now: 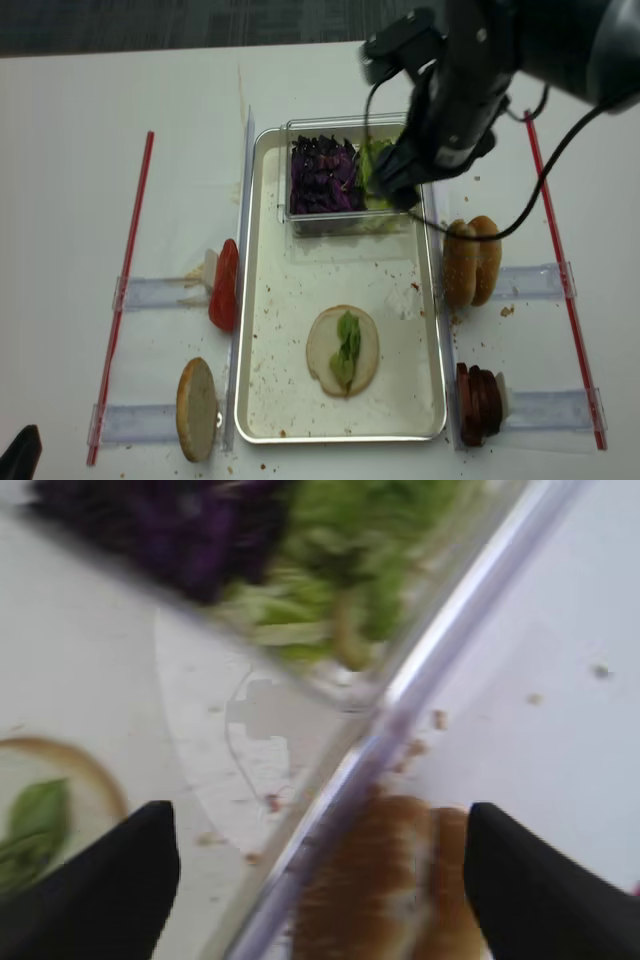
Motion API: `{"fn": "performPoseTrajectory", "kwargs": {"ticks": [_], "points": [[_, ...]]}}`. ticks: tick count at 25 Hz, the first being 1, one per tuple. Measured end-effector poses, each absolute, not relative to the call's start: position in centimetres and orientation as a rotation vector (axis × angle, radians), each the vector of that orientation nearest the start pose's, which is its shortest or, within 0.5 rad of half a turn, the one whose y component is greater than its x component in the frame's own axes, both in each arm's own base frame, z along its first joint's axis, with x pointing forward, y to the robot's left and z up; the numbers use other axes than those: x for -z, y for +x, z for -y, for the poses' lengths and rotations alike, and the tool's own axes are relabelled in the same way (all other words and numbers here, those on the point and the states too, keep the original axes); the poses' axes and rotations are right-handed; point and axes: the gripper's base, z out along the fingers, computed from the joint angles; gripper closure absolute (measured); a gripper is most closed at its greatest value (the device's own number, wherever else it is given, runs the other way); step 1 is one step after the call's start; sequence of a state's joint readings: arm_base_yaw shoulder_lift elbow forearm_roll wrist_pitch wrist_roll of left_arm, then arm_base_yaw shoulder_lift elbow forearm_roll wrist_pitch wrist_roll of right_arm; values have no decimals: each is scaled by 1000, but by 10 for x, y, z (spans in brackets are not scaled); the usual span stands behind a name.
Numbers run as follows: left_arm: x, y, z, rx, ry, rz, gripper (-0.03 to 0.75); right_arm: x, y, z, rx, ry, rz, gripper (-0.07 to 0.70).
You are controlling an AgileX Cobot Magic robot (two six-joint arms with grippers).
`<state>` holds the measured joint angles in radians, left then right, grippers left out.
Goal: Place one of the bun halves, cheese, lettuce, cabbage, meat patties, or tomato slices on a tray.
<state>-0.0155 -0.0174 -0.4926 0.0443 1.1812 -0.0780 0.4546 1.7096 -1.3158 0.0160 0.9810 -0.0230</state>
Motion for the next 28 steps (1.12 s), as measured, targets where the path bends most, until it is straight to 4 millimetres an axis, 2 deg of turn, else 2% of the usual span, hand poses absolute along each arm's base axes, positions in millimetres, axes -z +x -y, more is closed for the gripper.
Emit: {"fn": "performPoseTrajectory", "kwargs": {"ticks": [3, 5, 8, 10, 12, 28], "points": [[-266, -12, -4, 0, -73, -2153, 228, -255, 336, -91, -54, -424, -2837, 18], [-266, -12, -4, 0, -73, -2153, 228, -255, 343, -49, -17, -277, -2866, 18], [-266, -12, -4, 0, -73, -2153, 228, -254, 345, -7, -7, -102, -2889, 18], [-266, -12, -4, 0, -73, -2153, 228, -254, 345, 9, -15, -41, -2896, 18], [-266, -12, -4, 0, -73, -2153, 228, -254, 344, 15, -27, -15, -2899, 18], [-266, -12, -4, 0, -73, -2153, 228, -254, 344, 13, -72, -20, -2907, 18]]}}
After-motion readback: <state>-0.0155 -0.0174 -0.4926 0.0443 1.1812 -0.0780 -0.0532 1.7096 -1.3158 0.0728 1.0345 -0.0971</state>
